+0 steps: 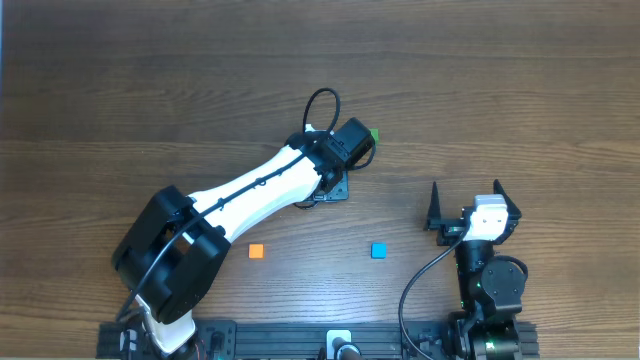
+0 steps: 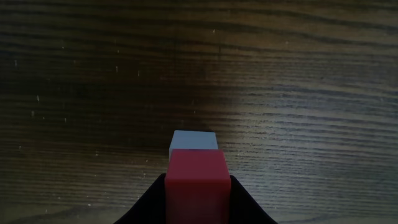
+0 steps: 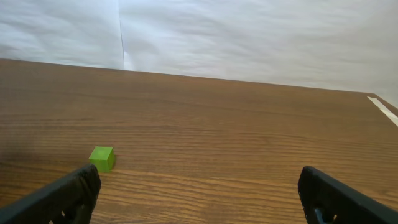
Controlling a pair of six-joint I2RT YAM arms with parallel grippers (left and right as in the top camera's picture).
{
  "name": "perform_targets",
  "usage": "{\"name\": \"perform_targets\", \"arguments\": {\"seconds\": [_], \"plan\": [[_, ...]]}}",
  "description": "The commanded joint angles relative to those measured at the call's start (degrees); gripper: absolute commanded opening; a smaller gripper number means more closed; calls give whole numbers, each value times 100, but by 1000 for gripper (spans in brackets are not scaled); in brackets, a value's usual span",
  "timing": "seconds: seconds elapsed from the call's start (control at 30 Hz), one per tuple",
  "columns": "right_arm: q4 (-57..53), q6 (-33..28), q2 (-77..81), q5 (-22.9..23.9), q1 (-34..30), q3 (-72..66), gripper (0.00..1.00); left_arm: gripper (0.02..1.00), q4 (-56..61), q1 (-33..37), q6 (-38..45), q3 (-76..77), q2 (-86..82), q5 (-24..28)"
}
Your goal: Stack Cubes
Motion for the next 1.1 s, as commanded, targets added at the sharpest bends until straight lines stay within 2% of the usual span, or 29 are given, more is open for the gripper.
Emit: {"name": "perform_targets", "arguments": {"seconds": [0.03,0.33,0.57,0.73,1.1], "plan": [[9,-11,-42,-48,-33,-52,993,47,11,-4,-59,-33,111,-87],[9,-11,-42,-48,-33,-52,993,95,13,-7,-59,-33,111,-90],[9,-11,-42,-48,-33,-52,991,176,11,-4,-59,-33,111,-92],[9,-11,-42,-48,-33,-52,993,288,11,-4,-61,-33,111,-92],[9,-11,-42,-48,-33,-52,993,367,9,-7,-59,-33,111,-111]]}}
